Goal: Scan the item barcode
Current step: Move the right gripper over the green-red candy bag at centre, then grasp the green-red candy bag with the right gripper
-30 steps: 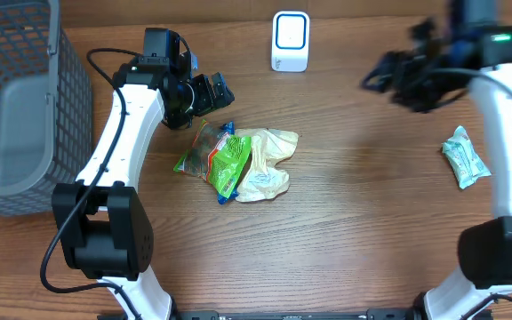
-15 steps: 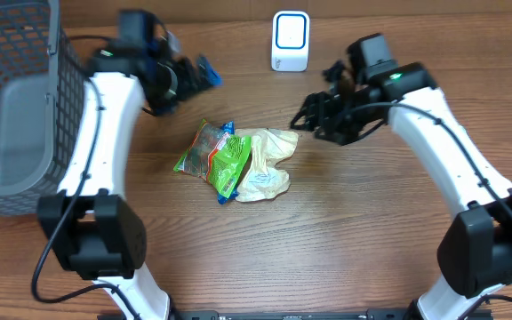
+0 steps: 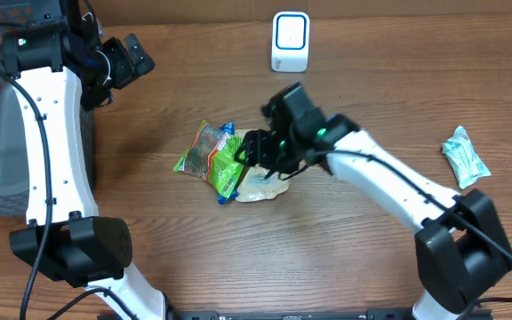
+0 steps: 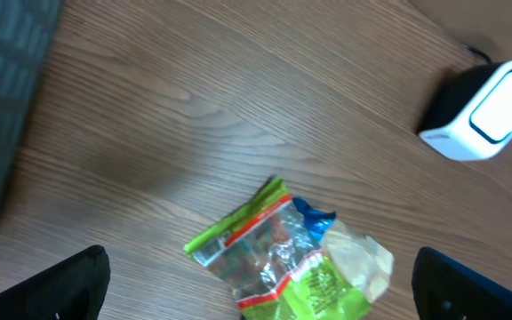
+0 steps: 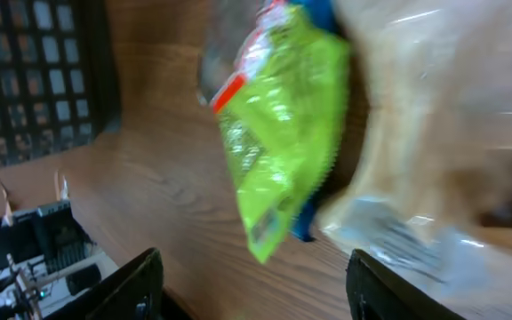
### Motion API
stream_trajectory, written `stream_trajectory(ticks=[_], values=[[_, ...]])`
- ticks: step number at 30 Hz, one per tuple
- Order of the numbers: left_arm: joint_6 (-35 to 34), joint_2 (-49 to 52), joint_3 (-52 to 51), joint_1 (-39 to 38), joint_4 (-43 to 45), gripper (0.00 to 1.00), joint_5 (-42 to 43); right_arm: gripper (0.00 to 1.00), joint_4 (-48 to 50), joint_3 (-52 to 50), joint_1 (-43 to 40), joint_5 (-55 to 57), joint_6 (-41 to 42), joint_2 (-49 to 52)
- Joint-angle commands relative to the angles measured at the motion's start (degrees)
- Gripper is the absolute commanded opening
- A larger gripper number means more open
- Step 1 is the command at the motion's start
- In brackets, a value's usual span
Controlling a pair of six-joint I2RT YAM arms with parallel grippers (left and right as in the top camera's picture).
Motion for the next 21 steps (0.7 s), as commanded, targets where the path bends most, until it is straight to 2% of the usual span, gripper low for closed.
stream_trajectory(ticks=[1, 11, 21], values=[[0.9, -0.4, -0.3, -0.2, -0.1, 1.0, -3.8, 0.66, 1.8, -0.9, 1.9, 3.7, 4.2, 1.0], [0.9, -0.4, -0.3, -0.2, -0.9, 1.0, -3.9, 0.66, 7.1, -0.9, 2.2, 4.9, 6.6, 7.5], [0.9, -0.4, -0.3, -0.2, -0.9, 1.0, -3.9, 0.65, 24.7, -0.9, 2.2, 0.7, 9.0, 14.9]])
